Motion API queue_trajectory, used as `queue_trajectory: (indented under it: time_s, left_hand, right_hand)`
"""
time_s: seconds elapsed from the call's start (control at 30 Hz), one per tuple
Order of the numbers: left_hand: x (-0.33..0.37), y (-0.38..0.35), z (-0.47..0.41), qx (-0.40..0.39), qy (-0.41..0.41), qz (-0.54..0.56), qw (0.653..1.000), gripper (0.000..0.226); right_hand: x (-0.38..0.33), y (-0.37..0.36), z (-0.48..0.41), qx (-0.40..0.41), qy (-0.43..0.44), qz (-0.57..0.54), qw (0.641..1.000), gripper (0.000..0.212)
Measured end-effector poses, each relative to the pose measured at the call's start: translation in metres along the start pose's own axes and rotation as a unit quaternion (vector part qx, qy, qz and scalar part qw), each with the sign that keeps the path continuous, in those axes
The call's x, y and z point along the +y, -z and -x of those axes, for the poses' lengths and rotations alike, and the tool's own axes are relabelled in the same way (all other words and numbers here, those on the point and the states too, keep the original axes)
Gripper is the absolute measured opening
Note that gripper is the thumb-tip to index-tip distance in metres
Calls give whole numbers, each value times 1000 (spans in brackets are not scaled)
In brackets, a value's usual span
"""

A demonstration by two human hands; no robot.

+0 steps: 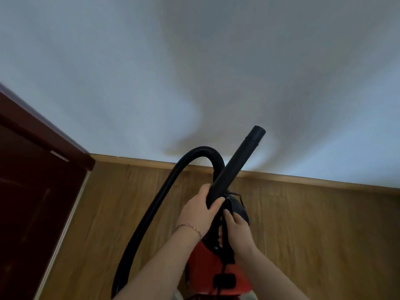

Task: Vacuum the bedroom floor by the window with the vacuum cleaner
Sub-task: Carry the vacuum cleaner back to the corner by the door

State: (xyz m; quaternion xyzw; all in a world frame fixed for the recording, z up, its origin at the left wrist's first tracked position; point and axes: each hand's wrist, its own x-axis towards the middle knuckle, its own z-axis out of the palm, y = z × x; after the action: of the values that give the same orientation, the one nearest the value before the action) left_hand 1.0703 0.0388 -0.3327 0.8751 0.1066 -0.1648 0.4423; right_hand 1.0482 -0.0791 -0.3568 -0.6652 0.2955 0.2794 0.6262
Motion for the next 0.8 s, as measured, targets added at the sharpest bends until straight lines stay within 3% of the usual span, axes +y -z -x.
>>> queue_trajectory:
  time_s: [0.27, 0.53, 0.8]
  left_hand:
    - [-57, -79, -72, 7, -65, -36, 997, 38]
    - [-115, -135, -138, 27, -50, 2, 998, 39]
    - [-146, -175, -176, 57, -66, -45, 995, 36]
  right_hand:
    - [69, 13, -121, -4, 25, 13, 1000, 28]
    - [114, 12, -211, -2, 33, -24, 999, 27]
    - [152, 2, -257, -27, 60, -45, 997, 34]
